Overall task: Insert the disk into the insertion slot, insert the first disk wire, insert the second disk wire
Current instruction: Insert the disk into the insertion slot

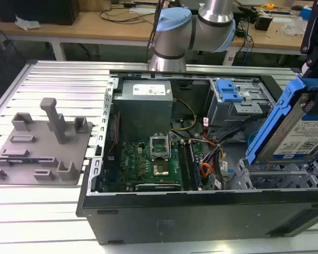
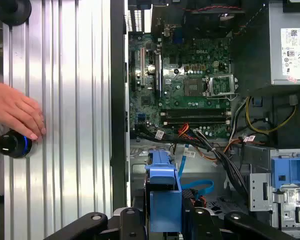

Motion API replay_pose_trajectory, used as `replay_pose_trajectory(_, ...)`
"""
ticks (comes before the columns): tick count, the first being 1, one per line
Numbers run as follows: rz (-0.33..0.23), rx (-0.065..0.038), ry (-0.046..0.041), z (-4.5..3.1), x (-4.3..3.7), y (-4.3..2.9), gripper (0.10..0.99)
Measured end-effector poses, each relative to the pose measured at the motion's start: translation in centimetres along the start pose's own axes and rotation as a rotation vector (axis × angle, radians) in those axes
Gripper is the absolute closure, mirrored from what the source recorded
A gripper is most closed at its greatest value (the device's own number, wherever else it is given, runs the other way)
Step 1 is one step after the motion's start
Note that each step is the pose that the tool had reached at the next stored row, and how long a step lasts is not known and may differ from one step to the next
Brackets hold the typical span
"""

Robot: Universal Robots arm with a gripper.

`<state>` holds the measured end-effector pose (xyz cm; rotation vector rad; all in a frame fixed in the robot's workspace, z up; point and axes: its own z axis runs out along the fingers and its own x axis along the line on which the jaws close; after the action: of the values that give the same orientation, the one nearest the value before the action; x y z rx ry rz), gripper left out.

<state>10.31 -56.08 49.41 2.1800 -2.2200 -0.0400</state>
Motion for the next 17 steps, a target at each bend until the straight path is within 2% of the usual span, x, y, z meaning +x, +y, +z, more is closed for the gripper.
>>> replay_pose_trajectory(9, 0.000, 0.000, -0.0001, 0.00, 0.00, 0.00, 0.722)
replay_pose_trajectory(11, 0.000, 0.000, -0.0060, 0.00, 0.01, 0.00, 0.722)
replay_pose_trajectory(15, -0.001, 0.000, -0.0273, 0.00, 0.00, 0.00, 0.722)
replay_pose_trajectory(17, -0.001, -0.001, -0.0291, 0.00, 0.00, 0.00, 0.722)
